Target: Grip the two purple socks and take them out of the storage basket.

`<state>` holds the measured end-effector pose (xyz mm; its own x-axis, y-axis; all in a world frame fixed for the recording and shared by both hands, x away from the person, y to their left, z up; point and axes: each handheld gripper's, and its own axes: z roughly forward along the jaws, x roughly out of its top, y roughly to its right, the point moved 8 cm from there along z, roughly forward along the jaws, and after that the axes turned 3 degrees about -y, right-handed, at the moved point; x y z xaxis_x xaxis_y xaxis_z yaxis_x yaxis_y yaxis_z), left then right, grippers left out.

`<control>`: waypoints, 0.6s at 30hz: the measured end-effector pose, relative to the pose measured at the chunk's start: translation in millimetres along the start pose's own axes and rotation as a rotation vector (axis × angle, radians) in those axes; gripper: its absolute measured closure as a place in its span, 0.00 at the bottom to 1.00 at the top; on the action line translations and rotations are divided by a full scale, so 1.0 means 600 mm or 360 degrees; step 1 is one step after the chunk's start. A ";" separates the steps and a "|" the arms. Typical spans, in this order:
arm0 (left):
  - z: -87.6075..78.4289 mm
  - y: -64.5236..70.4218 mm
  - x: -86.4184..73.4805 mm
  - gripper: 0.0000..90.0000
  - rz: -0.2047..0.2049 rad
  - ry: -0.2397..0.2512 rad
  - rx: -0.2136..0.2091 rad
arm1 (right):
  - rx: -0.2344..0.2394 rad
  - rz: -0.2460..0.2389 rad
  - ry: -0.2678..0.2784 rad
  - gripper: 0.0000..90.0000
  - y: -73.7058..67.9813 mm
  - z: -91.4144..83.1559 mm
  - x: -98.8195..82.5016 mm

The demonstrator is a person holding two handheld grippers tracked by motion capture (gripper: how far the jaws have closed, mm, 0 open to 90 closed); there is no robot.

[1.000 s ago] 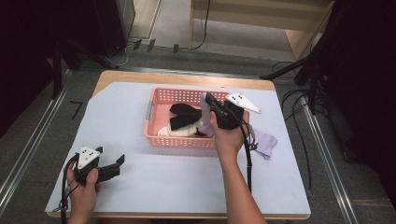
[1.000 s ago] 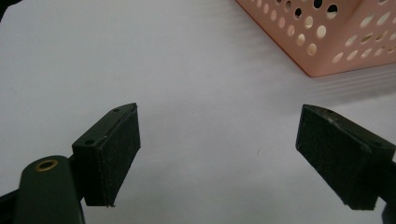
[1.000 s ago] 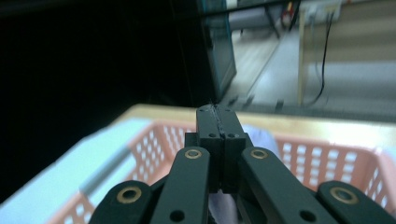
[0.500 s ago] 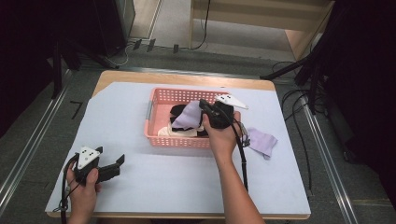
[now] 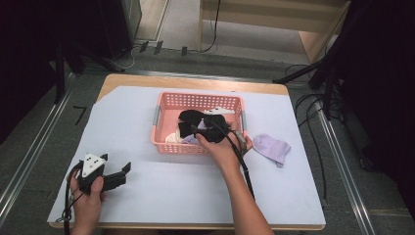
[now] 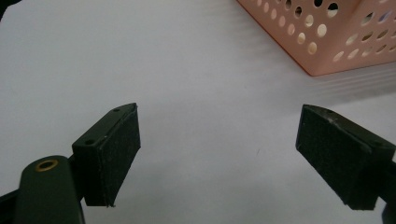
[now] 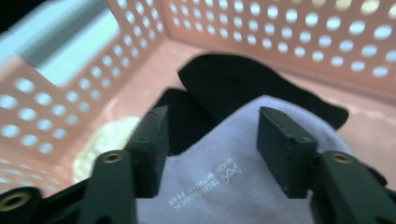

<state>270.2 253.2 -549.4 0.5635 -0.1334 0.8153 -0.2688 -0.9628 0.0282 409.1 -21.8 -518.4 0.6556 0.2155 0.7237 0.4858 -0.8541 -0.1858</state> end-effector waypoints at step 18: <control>-0.001 0.000 0.000 0.16 -0.0006 -0.0002 -0.0009 | -0.0222 0.0048 -0.0429 0.90 0.017 0.025 -0.033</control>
<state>269.6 253.5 -549.2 0.5655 -0.1300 0.8144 -0.2713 -0.9619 0.0348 409.7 -27.7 -544.9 0.8073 0.2910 0.5135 0.3920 -0.9147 -0.0979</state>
